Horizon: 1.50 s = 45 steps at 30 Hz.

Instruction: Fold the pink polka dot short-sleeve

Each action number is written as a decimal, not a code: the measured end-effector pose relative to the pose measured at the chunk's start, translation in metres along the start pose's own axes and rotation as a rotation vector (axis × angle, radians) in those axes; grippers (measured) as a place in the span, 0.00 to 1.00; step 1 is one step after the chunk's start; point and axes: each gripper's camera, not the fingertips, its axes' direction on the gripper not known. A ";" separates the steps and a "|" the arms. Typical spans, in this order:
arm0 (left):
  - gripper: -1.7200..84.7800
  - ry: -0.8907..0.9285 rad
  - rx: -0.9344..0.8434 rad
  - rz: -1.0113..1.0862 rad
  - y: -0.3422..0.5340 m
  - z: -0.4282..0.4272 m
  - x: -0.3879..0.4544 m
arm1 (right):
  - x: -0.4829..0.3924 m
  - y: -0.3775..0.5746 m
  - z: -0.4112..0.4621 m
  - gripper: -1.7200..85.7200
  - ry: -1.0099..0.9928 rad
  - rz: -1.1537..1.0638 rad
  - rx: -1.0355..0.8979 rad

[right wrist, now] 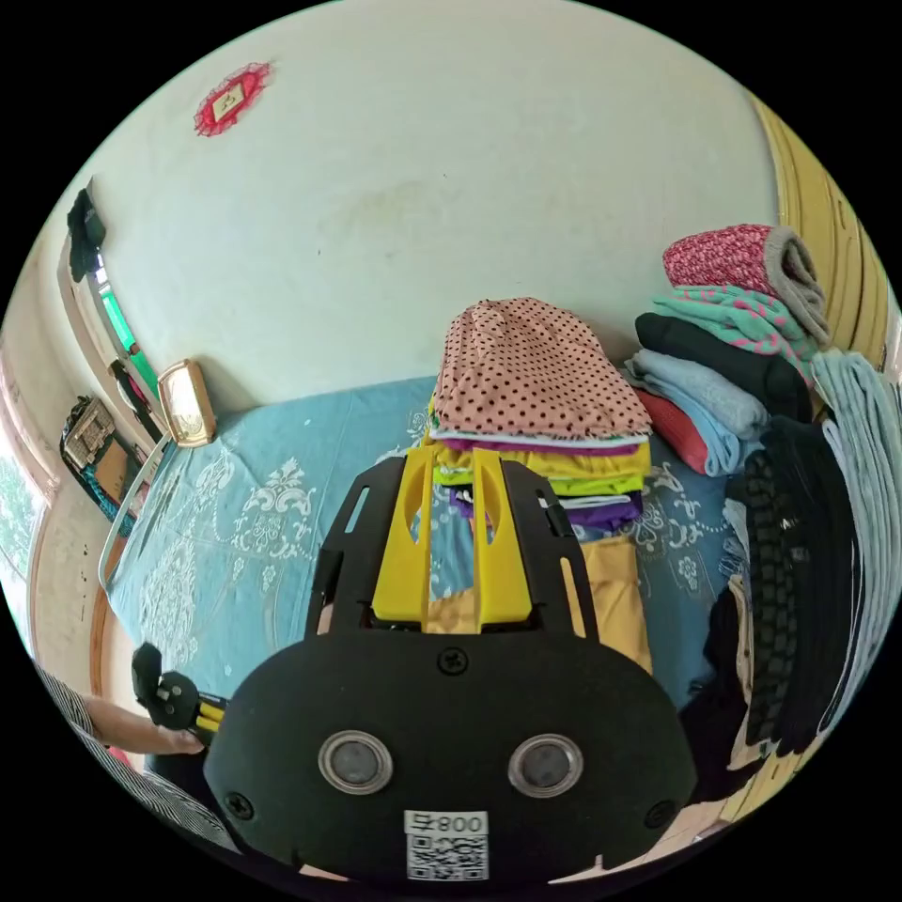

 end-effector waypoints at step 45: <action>0.14 -0.062 0.618 -0.101 0.620 -0.484 -0.165 | -0.275 -0.224 -0.240 0.02 -0.707 -0.266 0.040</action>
